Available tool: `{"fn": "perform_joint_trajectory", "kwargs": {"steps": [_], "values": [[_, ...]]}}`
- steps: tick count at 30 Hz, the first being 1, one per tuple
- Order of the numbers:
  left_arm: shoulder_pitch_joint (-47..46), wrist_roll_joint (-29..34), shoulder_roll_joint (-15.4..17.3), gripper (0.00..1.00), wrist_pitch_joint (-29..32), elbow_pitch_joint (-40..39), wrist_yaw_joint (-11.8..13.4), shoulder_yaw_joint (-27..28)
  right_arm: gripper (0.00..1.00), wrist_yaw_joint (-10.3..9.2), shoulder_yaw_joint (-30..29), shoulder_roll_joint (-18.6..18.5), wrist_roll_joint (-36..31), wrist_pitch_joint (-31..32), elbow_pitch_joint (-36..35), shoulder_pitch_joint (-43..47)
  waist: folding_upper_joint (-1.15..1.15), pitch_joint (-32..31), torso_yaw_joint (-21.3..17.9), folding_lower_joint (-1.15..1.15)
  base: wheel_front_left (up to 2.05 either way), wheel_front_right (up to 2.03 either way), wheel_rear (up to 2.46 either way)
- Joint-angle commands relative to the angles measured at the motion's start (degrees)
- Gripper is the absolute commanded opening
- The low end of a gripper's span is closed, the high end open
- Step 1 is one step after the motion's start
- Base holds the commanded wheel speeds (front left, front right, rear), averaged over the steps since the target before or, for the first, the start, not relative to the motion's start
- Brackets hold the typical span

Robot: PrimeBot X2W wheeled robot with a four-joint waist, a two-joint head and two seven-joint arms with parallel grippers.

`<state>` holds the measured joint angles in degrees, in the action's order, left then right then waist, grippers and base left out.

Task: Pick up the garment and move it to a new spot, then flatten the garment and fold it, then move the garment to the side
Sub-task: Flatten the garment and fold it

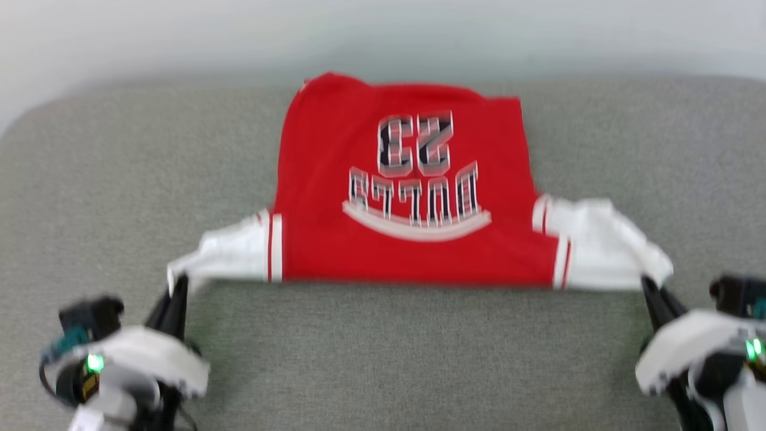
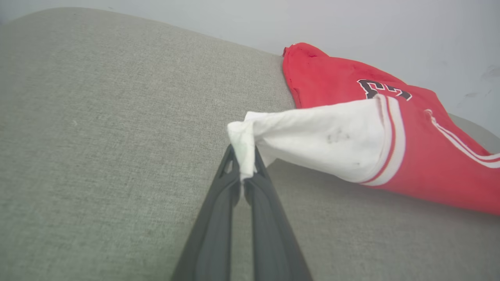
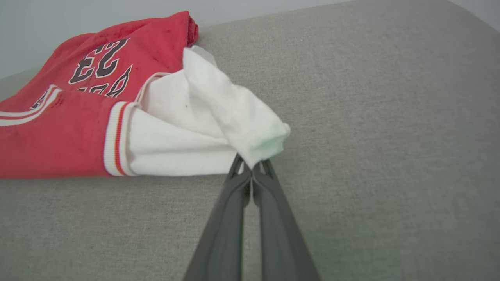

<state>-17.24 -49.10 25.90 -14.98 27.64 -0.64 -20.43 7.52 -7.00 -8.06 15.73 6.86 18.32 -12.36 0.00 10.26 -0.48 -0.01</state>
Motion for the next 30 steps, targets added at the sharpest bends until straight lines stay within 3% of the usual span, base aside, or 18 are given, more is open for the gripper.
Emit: {"fn": "perform_joint_trajectory", "kwargs": {"steps": [1,9,16,17,18,19,20,27,30], "values": [[3.8,-0.31,0.34,0.0,-0.25,-1.98,1.16,0.08,0.0,-0.06,-1.07,0.82,0.06,1.17,-2.79,4.19,0.0,-3.73,0.47,0.01,0.0,0.0,0.0],[18.46,-1.32,1.66,0.0,0.91,-14.53,7.38,0.21,0.0,-0.07,-5.51,4.36,-1.26,7.55,-15.38,21.1,0.0,-8.16,1.24,0.01,0.0,0.0,0.0],[26.53,-1.18,2.92,0.0,2.4,-23.81,11.76,-0.13,0.0,-0.06,-6.97,5.16,-1.57,13.07,-20.65,31.14,0.0,-9.25,1.68,0.01,0.0,0.0,0.0],[27.07,-1.16,3.03,0.0,2.62,-24.91,12.13,-0.27,0.04,-0.06,-6.6,5.17,-1.27,13.69,-20.76,31.9,0.0,-9.25,1.68,0.01,0.0,0.0,0.0],[27.46,-1.08,3.08,0.0,2.92,-25.67,12.39,-0.45,0.19,-0.06,-6.31,5.18,-1.16,14.13,-20.87,32.12,0.0,-9.25,1.68,0.01,0.0,0.0,0.0],[27.7,-0.96,3.14,0.0,3.11,-26.33,12.81,-0.57,0.47,-0.06,-6.04,5.17,-0.84,14.29,-20.95,32.17,0.0,-9.25,1.7,0.01,0.0,0.0,0.0],[27.82,-0.93,3.15,0.0,3.29,-26.9,12.86,-0.69,1.0,-0.06,-5.73,5.18,-0.46,13.61,-21.43,31.63,0.0,-9.21,1.73,0.01,0.0,0.0,0.0],[26.59,-0.92,2.86,0.0,3.76,-28.78,13.14,-1.09,1.0,-0.04,-6.45,5.18,0.85,5.32,-22.52,25.43,0.0,-8.37,2.27,0.01,0.0,0.0,0.0],[25.28,-0.58,2.78,0.0,3.74,-29.67,13.09,-1.13,1.0,-0.04,-7.01,5.17,0.28,2.46,-19.88,19.39,0.0,-6.97,2.82,0.01,0.0,0.0,0.0]]}}
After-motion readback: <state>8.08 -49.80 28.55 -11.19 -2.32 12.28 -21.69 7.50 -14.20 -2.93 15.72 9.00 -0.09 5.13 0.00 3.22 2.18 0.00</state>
